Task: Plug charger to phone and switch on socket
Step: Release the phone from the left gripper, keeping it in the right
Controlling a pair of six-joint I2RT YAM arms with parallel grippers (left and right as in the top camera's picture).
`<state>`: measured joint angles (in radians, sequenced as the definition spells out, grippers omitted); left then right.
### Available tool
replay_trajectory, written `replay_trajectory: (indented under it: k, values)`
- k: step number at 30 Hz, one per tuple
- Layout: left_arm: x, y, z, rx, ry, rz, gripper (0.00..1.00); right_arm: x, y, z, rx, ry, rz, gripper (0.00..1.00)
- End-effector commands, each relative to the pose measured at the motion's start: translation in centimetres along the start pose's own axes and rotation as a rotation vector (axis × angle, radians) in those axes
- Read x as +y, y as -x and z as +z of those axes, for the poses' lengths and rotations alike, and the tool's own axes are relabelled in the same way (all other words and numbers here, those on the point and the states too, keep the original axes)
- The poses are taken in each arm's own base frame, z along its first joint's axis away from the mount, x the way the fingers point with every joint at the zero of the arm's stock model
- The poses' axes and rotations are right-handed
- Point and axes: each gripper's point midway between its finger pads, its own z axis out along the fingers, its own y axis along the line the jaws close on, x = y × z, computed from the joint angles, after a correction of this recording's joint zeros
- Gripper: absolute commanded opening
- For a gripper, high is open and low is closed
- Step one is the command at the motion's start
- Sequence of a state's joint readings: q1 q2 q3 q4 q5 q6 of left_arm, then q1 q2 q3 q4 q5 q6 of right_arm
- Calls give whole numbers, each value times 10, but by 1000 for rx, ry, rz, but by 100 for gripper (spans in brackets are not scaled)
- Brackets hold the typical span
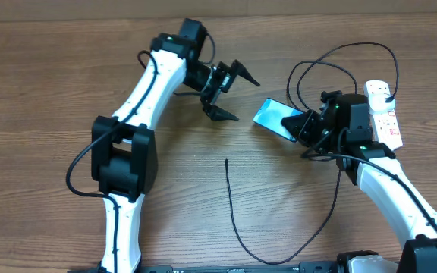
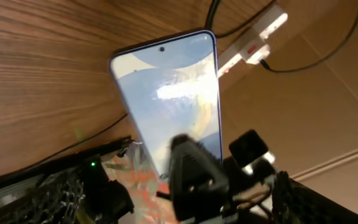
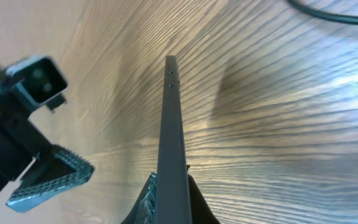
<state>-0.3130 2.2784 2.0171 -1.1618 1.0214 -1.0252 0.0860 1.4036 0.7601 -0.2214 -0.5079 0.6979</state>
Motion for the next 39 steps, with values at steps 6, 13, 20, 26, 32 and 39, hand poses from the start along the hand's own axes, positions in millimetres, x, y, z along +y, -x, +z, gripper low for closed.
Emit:
replay_trajectory:
  k: [6,13,20,26,32,39]
  values:
    - [-8,-1,-16,12,-50,204,100,10,13,-10,15,71,421,4]
    - [-41,11,-19,-43,-147,429,100,56,18,-18,98,272,515,4]
    - [-58,-4,-36,47,-278,567,100,62,19,-20,101,300,483,4]
    - [-58,-6,-49,74,-318,559,100,68,23,-22,92,329,456,4]
    - [-56,3,-42,31,-273,489,100,87,38,-30,53,414,452,4]
    - [-74,11,-36,-28,-283,461,100,92,49,-33,36,439,591,4]
